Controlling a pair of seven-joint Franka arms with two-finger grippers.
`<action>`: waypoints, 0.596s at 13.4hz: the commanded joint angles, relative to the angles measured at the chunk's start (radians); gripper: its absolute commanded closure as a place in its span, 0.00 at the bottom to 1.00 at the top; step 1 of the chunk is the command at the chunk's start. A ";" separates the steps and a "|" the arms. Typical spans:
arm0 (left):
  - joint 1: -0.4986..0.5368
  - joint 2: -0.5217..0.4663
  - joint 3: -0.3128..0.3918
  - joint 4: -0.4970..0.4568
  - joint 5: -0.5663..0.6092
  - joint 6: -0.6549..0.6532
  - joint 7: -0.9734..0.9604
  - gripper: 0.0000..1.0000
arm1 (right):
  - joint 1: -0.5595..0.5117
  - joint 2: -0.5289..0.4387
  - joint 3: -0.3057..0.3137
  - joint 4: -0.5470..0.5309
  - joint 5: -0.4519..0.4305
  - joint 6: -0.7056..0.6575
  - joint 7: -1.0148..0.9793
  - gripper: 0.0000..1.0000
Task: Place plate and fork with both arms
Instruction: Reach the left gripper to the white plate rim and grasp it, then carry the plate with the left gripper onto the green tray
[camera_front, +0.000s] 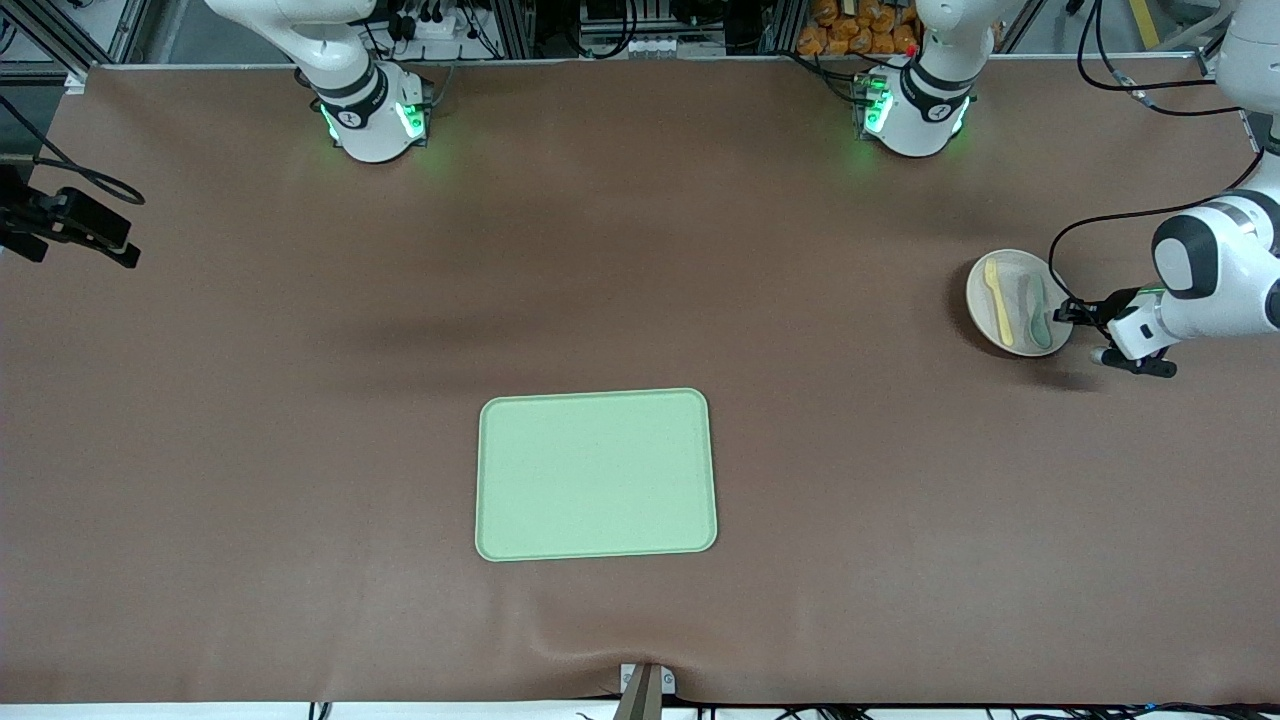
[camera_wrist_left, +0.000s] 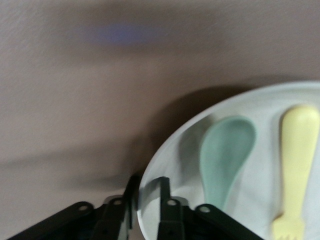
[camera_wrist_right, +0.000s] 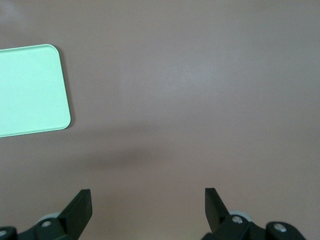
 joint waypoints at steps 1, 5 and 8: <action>-0.002 -0.014 -0.030 0.000 0.007 0.016 0.008 1.00 | -0.016 0.002 0.007 0.013 0.006 -0.010 0.003 0.00; -0.001 -0.051 -0.123 0.090 -0.007 -0.054 0.000 1.00 | -0.016 0.002 0.007 0.013 0.006 -0.010 0.003 0.00; -0.001 -0.051 -0.194 0.237 -0.088 -0.206 -0.009 1.00 | -0.016 0.002 0.007 0.013 0.006 -0.010 0.003 0.00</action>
